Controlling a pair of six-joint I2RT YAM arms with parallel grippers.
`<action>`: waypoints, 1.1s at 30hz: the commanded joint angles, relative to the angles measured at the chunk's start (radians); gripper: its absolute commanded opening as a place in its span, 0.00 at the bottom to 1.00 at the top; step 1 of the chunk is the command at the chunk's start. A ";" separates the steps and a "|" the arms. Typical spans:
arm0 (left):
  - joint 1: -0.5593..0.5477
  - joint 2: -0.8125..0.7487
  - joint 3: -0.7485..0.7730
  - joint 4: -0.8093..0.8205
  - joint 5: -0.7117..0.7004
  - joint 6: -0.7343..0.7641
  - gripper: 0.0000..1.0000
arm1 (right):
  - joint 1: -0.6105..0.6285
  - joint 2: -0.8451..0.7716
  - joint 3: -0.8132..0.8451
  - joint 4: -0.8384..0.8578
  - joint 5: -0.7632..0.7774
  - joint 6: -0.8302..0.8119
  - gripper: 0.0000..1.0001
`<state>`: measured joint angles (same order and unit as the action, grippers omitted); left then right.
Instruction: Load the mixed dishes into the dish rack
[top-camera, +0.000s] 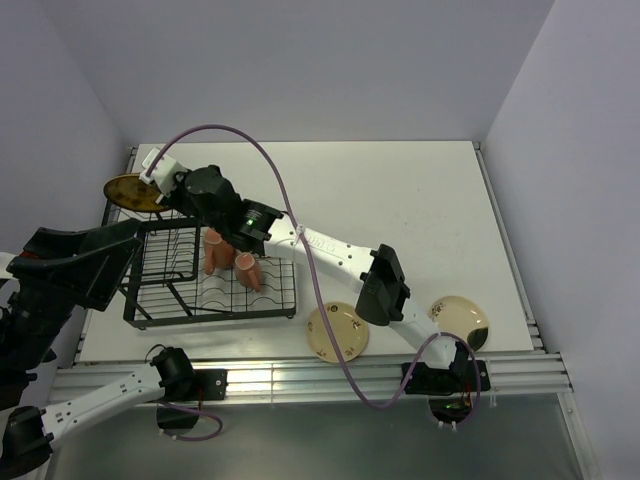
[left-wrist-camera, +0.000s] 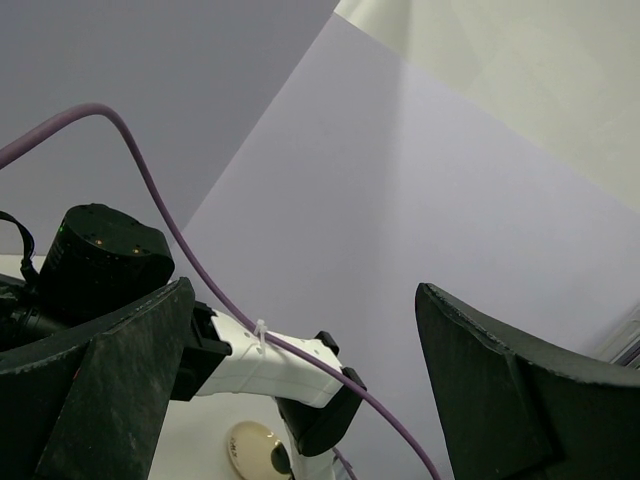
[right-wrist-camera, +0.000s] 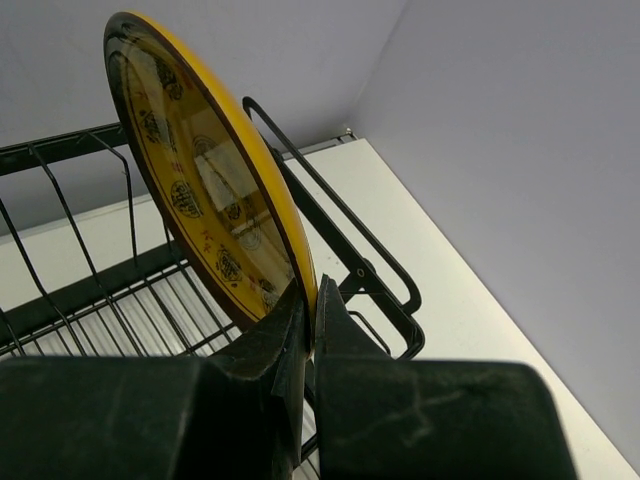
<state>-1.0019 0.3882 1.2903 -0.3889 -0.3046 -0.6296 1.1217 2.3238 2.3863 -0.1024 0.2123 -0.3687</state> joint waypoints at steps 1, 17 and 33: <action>-0.001 -0.003 0.026 -0.001 -0.005 -0.007 0.99 | -0.002 0.017 0.056 0.059 0.024 0.002 0.00; 0.000 -0.009 0.024 -0.008 -0.010 0.001 0.99 | -0.022 0.020 0.001 0.072 -0.021 0.011 0.00; -0.001 -0.020 0.024 -0.025 -0.022 0.002 0.99 | -0.003 -0.018 -0.084 0.087 0.016 0.039 0.00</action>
<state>-1.0019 0.3870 1.2926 -0.4168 -0.3130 -0.6323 1.1172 2.3306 2.3333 -0.0433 0.1837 -0.3134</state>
